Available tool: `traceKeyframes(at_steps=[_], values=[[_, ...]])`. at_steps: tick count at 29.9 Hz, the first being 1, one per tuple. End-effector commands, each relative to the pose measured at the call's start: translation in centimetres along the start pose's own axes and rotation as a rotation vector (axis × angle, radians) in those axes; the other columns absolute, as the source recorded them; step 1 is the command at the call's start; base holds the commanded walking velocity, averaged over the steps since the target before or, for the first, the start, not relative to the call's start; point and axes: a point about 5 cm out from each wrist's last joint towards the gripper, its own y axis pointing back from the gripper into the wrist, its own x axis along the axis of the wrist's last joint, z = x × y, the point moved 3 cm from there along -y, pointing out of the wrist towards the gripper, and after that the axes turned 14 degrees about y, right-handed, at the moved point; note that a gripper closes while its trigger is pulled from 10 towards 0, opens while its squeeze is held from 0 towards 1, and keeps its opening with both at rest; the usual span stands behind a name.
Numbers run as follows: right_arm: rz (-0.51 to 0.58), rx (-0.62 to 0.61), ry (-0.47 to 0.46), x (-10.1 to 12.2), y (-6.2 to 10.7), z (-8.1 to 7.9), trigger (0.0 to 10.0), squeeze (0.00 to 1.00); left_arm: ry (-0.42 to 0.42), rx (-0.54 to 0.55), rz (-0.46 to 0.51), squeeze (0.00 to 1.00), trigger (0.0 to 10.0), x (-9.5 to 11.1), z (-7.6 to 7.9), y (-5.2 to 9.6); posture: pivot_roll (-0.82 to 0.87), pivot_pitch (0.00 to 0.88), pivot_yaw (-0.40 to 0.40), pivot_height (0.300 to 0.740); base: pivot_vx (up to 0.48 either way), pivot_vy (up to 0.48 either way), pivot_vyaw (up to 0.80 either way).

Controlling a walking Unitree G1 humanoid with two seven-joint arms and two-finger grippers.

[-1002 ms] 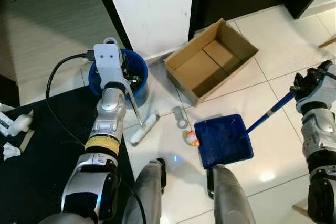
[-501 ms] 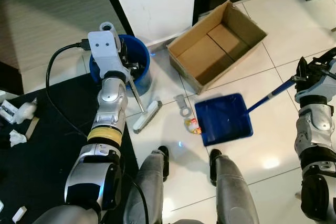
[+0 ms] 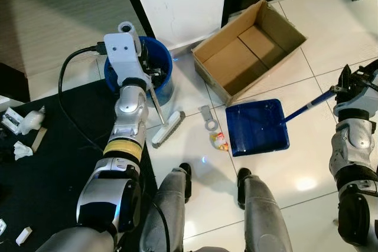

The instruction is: Sweep floor

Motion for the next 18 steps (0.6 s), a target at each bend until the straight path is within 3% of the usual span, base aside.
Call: traceKeyframes(at_steps=[1,7,11,18], values=[[-0.103,-0.008,0.010,-2.5,1.8,0.1,10.0,0.00,0.036,0.017,-0.124,0.00,10.0,-3.4,0.2,1.4,0.15,0.440,0.080,0.740,0.000,0.000,0.00],[-0.127,-0.041,0.002,-2.9,2.0,0.4,10.0,0.00,0.012,0.000,-0.128,0.00,10.0,-3.7,1.0,1.4,0.15,0.441,0.084,0.740,0.000,0.000,0.00],[-0.136,-0.051,0.010,-3.1,2.0,0.4,10.0,0.00,-0.189,-0.037,-0.105,0.00,10.0,-4.2,3.4,1.4,0.14,0.440,0.085,0.740,0.000,0.000,0.00],[-0.149,-0.061,0.010,-3.2,2.1,0.4,10.0,0.00,-0.306,-0.025,-0.033,0.00,10.0,-4.4,7.1,2.0,0.14,0.430,0.085,0.740,0.000,0.000,0.00]])
